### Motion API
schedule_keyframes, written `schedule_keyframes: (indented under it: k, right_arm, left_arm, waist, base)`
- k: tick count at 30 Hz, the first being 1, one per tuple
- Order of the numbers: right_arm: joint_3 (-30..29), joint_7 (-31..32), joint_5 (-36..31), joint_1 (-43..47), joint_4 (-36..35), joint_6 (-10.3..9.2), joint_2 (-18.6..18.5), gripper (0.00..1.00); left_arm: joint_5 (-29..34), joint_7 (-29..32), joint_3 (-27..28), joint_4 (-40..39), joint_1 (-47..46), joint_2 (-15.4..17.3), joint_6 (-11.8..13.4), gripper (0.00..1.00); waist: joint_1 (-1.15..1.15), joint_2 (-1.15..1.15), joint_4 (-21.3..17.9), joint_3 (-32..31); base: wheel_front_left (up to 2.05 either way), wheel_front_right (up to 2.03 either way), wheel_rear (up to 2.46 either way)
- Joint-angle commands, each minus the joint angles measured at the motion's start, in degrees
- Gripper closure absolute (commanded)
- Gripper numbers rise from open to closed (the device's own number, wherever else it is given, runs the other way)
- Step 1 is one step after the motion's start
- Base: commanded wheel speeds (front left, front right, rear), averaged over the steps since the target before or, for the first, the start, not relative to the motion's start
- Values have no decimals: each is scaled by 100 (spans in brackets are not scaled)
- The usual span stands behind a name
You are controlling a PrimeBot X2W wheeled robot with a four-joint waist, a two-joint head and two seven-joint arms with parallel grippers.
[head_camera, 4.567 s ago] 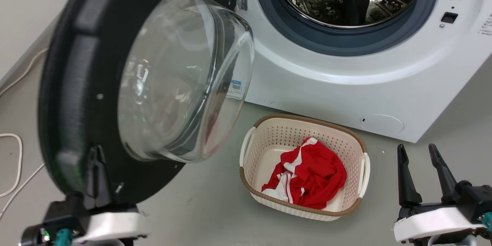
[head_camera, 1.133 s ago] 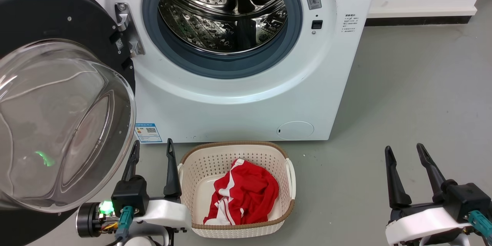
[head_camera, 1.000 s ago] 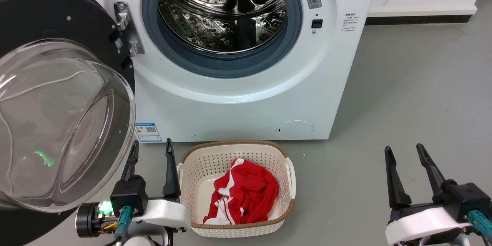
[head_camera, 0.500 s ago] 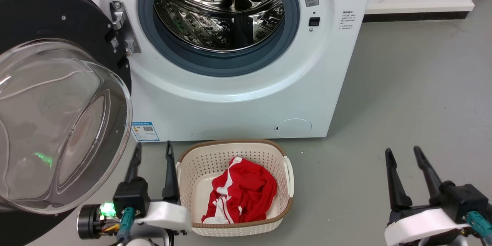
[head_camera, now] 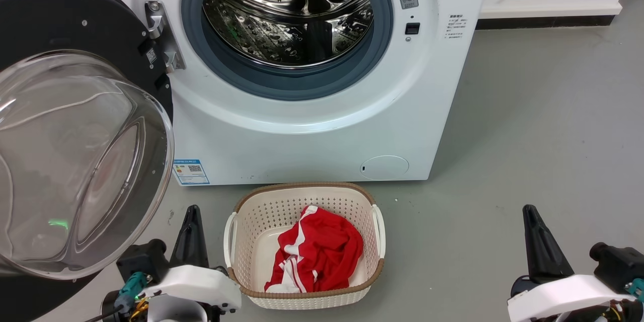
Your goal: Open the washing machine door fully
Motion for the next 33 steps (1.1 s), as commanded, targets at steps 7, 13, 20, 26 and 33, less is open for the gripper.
schedule_keyframes:
  k: [7, 13, 20, 26, 33]
  right_arm:
    - [-24, 128, 874, -246, 22, -1, -65, 100]
    - [-37, 231, 1468, -310, 90, -1, -81, 100]
    - [-56, 347, 2107, -360, 168, -1, -94, 100]
    - [-75, 442, 2618, -416, 227, -2, -103, 100]
    - [-98, 546, 3171, -462, 293, -2, -109, 100]
  left_arm:
    - [-826, 192, 170, -36, -177, -27, -176, 100]
    - [-1398, 333, 272, -3, -199, -42, -302, 100]
    - [-2015, 488, 382, 33, -214, -56, -434, 100]
    - [-2512, 615, 469, 63, -231, -66, -543, 100]
    - [-3052, 749, 567, 95, -253, -78, -663, 100]
  waist:
    - [0, 0, 10, -2]
    - [0, 0, 18, -4]
    - [0, 0, 27, -6]
    - [0, 0, 35, -8]
    - [0, 0, 45, -11]
  base:
    - [0, 0, 0]
    - [0, 0, 0]
    - [0, 0, 0]
    - [0, 0, 0]
    - [0, 0, 0]
